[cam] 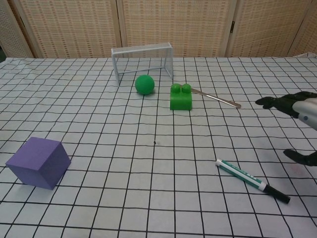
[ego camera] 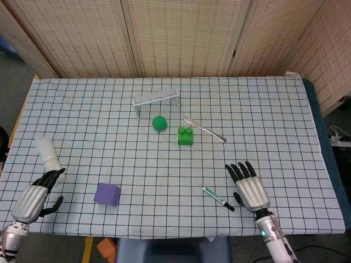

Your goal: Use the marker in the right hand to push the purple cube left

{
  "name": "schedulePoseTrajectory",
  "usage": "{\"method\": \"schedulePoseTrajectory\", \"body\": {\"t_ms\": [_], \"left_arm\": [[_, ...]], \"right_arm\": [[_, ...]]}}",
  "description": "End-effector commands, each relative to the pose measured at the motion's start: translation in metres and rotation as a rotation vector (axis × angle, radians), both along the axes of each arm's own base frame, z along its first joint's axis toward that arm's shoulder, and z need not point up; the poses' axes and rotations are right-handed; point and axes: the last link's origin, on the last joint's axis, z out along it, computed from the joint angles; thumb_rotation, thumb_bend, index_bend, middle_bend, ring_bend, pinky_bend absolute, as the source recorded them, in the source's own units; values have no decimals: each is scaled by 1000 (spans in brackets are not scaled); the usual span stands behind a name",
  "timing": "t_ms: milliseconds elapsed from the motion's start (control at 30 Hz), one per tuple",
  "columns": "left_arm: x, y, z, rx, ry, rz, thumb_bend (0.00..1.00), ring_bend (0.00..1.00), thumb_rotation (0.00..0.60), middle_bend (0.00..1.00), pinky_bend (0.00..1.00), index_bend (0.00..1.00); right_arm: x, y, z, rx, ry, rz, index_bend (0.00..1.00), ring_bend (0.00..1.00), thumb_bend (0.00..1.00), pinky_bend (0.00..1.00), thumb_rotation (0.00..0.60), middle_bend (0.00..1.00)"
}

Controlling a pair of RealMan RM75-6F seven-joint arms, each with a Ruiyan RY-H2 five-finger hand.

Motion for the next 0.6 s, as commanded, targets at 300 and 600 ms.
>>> {"method": "schedulePoseTrajectory", "body": {"t_ms": [300,600], "left_arm": [[7,-7,4,39,24,-33,442,105,600,131,294,0],[7,-8,5,60,44,-22,442,105,600,131,295,0]], "right_arm": [[-58,59,91,-313,30,-98,0,0,215,0,600,0],[-77,52,96,-299,13,-151,0,0,212,0,600,0]]}}
